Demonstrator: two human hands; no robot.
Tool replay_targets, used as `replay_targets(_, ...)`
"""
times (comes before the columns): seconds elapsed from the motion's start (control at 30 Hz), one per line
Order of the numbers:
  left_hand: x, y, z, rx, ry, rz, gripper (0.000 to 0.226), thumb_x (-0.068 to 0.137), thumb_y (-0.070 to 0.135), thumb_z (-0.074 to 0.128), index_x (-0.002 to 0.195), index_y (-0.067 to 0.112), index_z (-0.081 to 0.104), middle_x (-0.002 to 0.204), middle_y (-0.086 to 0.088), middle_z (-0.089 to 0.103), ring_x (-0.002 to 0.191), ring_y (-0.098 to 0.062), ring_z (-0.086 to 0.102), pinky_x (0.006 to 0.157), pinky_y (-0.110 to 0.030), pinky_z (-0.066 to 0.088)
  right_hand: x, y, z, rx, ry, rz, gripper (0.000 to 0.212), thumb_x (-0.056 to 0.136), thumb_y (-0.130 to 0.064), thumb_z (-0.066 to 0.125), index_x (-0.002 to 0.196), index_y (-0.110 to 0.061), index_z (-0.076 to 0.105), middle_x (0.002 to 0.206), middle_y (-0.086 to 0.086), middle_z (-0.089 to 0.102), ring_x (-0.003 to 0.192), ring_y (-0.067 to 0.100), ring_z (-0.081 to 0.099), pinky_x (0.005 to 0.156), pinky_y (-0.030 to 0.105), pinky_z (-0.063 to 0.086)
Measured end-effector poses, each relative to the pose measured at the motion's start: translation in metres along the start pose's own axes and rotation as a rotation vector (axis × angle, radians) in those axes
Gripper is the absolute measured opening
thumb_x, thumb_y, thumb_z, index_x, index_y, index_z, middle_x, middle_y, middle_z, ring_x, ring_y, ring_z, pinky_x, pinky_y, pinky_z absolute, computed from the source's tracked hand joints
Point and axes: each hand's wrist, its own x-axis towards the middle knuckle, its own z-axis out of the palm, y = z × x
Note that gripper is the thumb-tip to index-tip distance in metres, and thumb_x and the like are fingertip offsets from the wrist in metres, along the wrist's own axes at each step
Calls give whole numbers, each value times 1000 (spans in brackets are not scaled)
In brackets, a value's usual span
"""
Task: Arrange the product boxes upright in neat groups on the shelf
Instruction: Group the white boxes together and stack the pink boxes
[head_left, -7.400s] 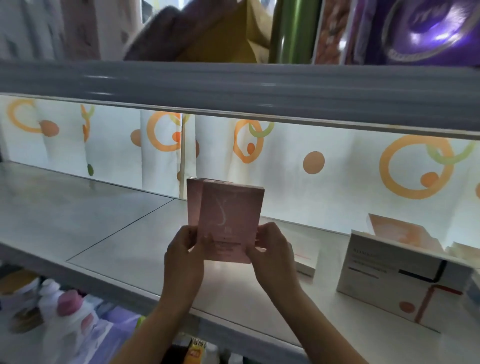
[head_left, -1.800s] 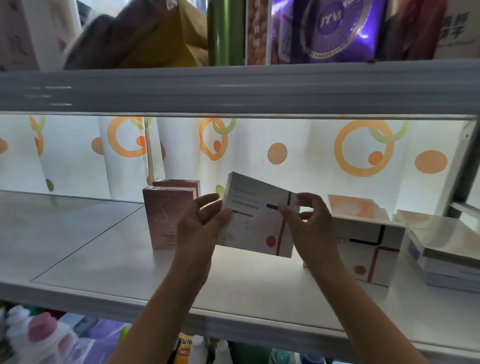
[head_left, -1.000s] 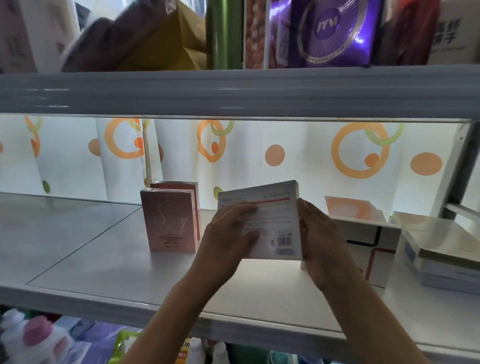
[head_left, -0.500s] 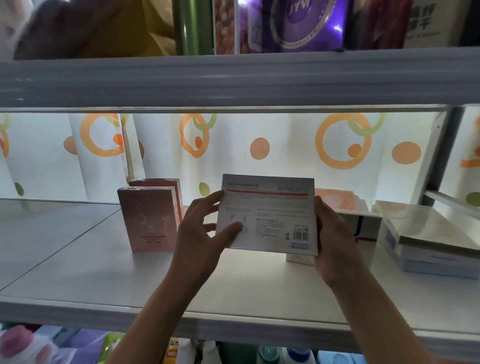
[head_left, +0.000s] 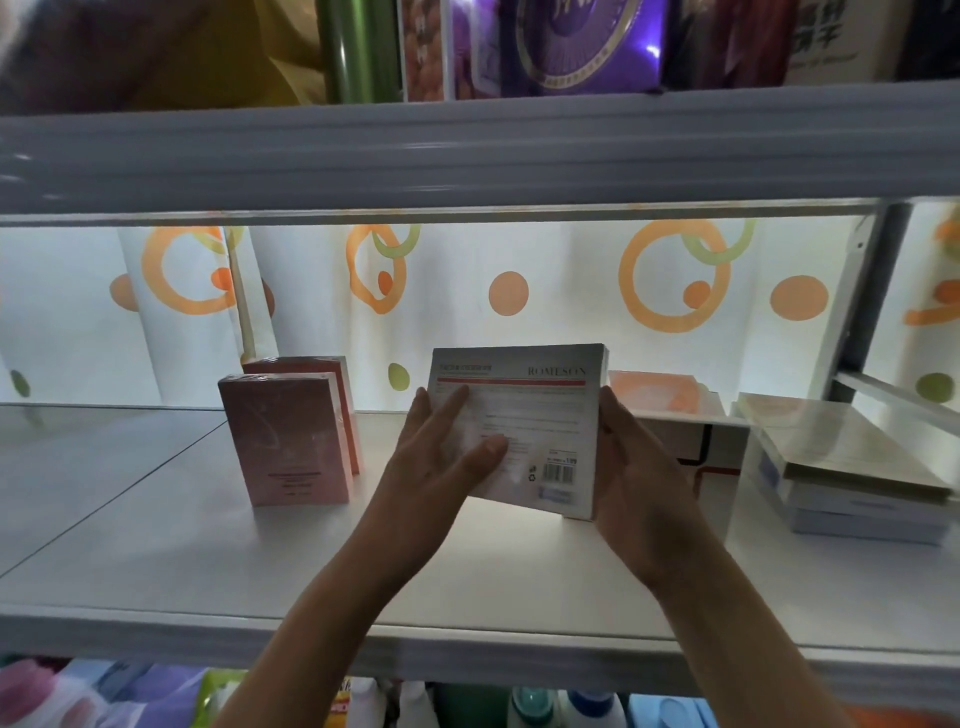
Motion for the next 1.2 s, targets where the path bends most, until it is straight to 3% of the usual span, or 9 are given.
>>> replay_targets(0.13, -2, 3, -2, -107, -39, -86, 35, 86, 55, 56, 118, 48, 43, 116, 23, 49, 93, 19, 56, 64, -6, 49, -6, 4, 15, -8, -109, 19, 46, 95, -51, 35, 131, -29, 56, 128, 1, 64, 116, 26, 63, 96, 49, 52)
replay_targets(0.2, -5, 2, -4, -141, -58, -126, 51, 71, 74, 54, 115, 49, 45, 107, 37, 52, 93, 22, 55, 69, -5, 48, -8, 9, 26, -94, -129, 17, 46, 94, -53, 40, 132, -30, 54, 132, -5, 61, 120, 20, 61, 104, 48, 46)
replay_targets(0.3, -5, -7, -8, -175, 10, -189, 97, 30, 90, 63, 108, 32, 53, 102, 18, 64, 101, -11, 63, 81, -19, 50, -11, 16, 40, -320, -161, -29, 29, 94, -54, 43, 120, -56, 54, 129, -33, 54, 121, -1, 53, 109, 30, 40)
replay_targets(0.43, -11, -1, -15, -258, 80, -211, 41, 62, 49, 54, 96, 26, 54, 88, 6, 67, 80, -13, 66, 70, -22, 54, -17, 12, 43, -443, -233, -73, 39, 100, -30, 47, 117, -66, 46, 121, -51, 42, 104, -27, 46, 81, -3, 38)
replay_targets(0.5, -11, -4, -20, -282, 95, -185, 37, 68, 47, 52, 97, 26, 58, 77, 12, 70, 74, -9, 69, 61, -20, 54, -18, 8, 39, -472, -235, -106, 41, 101, -27, 47, 118, -64, 49, 128, -45, 43, 107, -22, 47, 78, -1, 42)
replay_targets(0.83, -12, -11, -2, -296, 282, -180, 25, 88, 41, 59, 98, 19, 66, 91, -3, 73, 82, -34, 69, 77, -55, 57, -29, 13, 17, -577, 110, -298, 40, 94, -2, 57, 106, -39, 62, 117, -25, 56, 100, -4, 55, 72, 8, 50)
replay_targets(1.0, -7, -6, 9, -184, 334, -124, 25, 87, 38, 53, 89, 17, 64, 82, 5, 73, 75, -25, 71, 63, -41, 60, -32, 19, -3, -677, 398, -448, 31, 90, -21, 67, 114, -39, 58, 124, -23, 52, 114, 7, 51, 85, 26, 57)
replay_targets(1.1, -3, -5, 20, -161, 290, -95, 34, 79, 45, 52, 88, 14, 63, 82, 3, 73, 75, -25, 70, 63, -37, 60, -36, 14, -22, -582, 496, -324, 51, 86, -32, 71, 129, -36, 46, 131, -11, 48, 115, 9, 50, 78, 16, 54)
replay_targets(1.2, 1, -7, 37, -148, 220, -99, 37, 79, 46, 51, 92, 13, 61, 83, 5, 72, 76, -19, 70, 60, -28, 57, -44, 5, -39, -437, 469, -214, 48, 86, -31, 69, 129, -32, 48, 120, -9, 61, 108, 13, 60, 80, 27, 58)
